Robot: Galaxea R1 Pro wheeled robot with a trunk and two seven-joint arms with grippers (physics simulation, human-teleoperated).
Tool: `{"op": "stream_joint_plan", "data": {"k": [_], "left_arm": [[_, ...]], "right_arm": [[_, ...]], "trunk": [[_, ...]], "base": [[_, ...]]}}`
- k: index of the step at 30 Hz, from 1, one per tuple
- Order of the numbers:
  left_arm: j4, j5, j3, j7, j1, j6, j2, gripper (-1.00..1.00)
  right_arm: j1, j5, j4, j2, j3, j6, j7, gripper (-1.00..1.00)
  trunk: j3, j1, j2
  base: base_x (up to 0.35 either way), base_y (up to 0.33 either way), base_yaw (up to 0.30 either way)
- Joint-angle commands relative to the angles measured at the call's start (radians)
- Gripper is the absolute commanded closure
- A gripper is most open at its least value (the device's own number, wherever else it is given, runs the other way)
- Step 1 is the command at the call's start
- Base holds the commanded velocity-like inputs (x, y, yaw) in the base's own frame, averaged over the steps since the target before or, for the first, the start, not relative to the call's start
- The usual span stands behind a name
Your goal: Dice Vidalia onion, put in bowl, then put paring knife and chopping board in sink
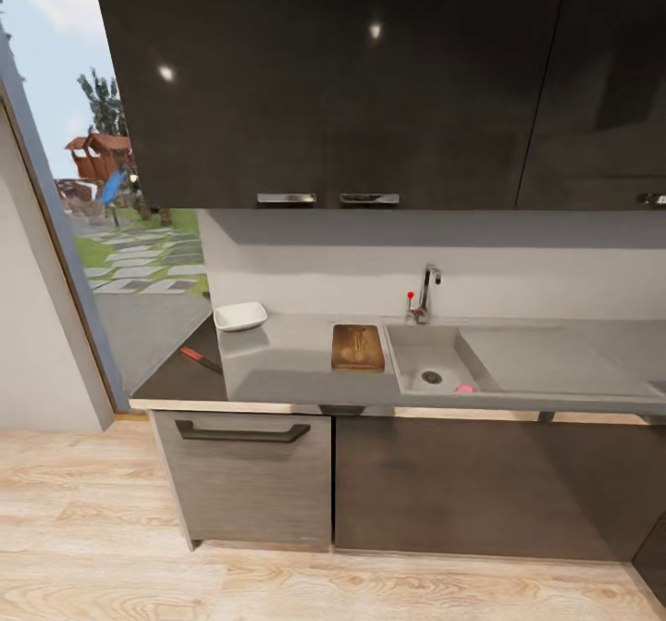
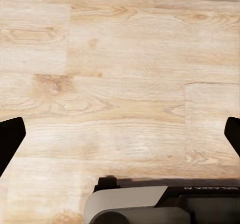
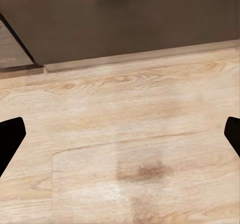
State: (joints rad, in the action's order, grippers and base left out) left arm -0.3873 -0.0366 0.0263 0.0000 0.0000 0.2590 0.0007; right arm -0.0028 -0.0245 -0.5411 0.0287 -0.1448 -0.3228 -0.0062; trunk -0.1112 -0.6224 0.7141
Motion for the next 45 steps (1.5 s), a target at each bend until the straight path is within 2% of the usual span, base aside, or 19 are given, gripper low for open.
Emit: {"op": "stream_joint_plan", "data": {"k": [1, 36, 45], "left_arm": [[-0.001, -0.004, 0.003, 0.000, 0.000, 0.002, 0.000, -1.00], [-0.001, -0.004, 0.002, 0.000, 0.000, 0.002, 0.001, -1.00], [-0.002, -0.004, 0.004, 0.000, 0.000, 0.030, 0.001, -1.00]], "right_arm": [[0.000, -0.003, 0.000, 0.001, -0.002, -0.002, 0.001, -1.00], [0.000, -0.003, 0.000, 0.000, -0.002, -0.002, 0.001, -1.00], [0.000, 0.000, 0.000, 0.000, 0.000, -0.003, 0.002, -1.00]], "trunk": [[0.002, 0.004, -0.006], [0.112, 0.138, -0.251], [0.112, 0.138, -0.251]], "base": [[0.000, 0.000, 0.000], [0.000, 0.000, 0.000], [0.000, 0.000, 0.000]]}}
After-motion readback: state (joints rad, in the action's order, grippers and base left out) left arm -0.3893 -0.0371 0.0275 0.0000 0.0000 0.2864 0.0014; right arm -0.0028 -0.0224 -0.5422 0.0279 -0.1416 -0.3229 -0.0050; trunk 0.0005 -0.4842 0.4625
